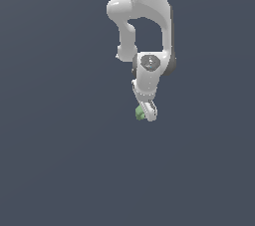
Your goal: Pick up the object and move it to a goal position.
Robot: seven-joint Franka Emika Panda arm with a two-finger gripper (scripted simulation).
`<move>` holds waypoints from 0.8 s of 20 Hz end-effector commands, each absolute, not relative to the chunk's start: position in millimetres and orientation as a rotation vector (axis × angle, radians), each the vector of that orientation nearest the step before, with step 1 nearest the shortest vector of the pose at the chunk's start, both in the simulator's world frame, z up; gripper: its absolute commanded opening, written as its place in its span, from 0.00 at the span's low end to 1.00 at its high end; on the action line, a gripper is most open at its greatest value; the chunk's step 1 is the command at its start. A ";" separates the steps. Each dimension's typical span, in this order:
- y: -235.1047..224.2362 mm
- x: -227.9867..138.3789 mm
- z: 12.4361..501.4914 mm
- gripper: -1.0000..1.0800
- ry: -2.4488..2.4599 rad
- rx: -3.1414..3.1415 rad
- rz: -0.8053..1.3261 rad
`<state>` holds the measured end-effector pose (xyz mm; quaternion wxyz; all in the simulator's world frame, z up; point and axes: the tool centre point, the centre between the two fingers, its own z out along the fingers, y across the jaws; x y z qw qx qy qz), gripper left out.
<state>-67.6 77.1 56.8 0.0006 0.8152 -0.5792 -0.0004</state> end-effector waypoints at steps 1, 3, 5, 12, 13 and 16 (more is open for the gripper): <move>77.4 -67.0 54.5 0.96 -1.819 2.561 0.000; 77.4 -67.0 54.5 0.00 -1.819 2.561 0.000; 77.4 -67.0 54.5 0.00 -1.819 2.561 0.000; 77.3 -66.4 55.6 0.00 -1.821 2.562 0.002; 77.2 -66.4 55.8 0.00 -1.821 2.562 0.002; 76.0 -66.4 59.8 0.00 -1.821 2.562 0.002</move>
